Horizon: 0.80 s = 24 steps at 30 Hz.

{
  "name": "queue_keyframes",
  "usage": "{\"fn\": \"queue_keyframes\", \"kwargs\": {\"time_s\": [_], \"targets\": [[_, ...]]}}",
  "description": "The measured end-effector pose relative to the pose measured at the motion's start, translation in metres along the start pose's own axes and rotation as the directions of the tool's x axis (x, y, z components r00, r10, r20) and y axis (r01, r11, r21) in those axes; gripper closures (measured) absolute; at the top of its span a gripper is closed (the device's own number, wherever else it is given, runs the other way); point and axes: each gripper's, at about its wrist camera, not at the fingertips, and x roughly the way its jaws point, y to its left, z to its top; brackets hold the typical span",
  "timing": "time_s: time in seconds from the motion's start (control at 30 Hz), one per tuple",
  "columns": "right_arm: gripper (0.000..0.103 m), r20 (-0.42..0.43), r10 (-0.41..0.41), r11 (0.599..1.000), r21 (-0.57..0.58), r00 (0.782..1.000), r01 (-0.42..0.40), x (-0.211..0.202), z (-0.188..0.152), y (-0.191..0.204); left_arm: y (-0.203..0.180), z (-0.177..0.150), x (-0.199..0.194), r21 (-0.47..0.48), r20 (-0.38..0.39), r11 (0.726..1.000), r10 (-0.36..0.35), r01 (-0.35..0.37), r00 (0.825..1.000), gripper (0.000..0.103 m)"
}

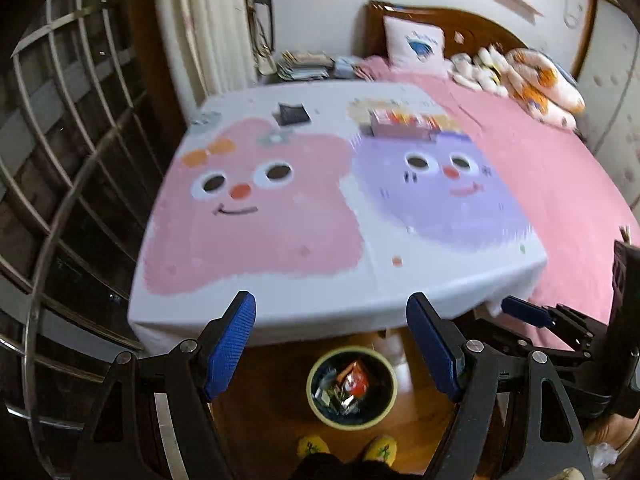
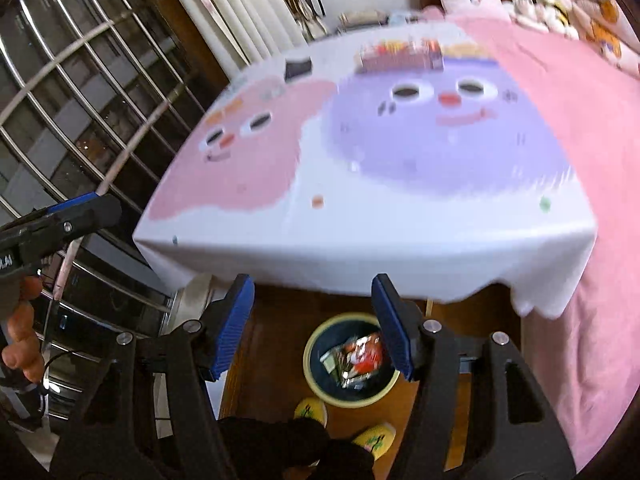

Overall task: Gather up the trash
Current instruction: 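Raise both tools back over the table, then grasp the black TALOPN card with left tool while right tool grasps the B.Duck strawberry box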

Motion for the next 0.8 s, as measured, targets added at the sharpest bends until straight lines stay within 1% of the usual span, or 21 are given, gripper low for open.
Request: {"fn": "queue_keyframes", "kwargs": {"time_s": [0.07,0.2,0.37,0.5,0.6,0.7,0.8], "targets": [[0.044,0.019,-0.005,1.000,-0.018,1.000,0.005,-0.009,0.016,-0.002,0.003,0.012,-0.009,-0.028,0.004,1.000,0.003,-0.003,1.000,0.024],[0.044,0.050,-0.018,0.999,-0.042,0.999,0.020,-0.013,0.038,-0.009,0.007,0.033,-0.013,-0.046,0.006,0.998,0.041,-0.040,0.999,0.024],[0.043,0.092,-0.052,0.997,-0.053,0.994,0.057,-0.014,0.072,-0.017,0.011,0.061,0.006,-0.039,-0.011,0.996,0.076,-0.076,0.997,0.024],[0.041,0.116,-0.082,0.994,-0.063,0.990,0.090,-0.004,0.103,-0.023,0.021,0.092,0.038,-0.019,-0.037,0.995,0.093,-0.094,0.995,0.024],[0.040,0.124,-0.114,0.990,-0.070,0.986,0.124,0.011,0.127,-0.026,0.028,0.119,0.064,-0.001,-0.053,0.997,0.082,-0.082,0.995,0.024],[0.040,0.124,-0.156,0.986,-0.045,0.980,0.162,0.031,0.151,-0.030,0.035,0.156,0.098,0.010,-0.079,0.998,0.061,-0.061,0.995,0.024],[0.039,0.116,-0.191,0.982,0.010,0.975,0.191,0.054,0.178,-0.034,0.044,0.197,0.133,0.018,-0.102,0.999,0.038,-0.036,0.994,0.024]]}}
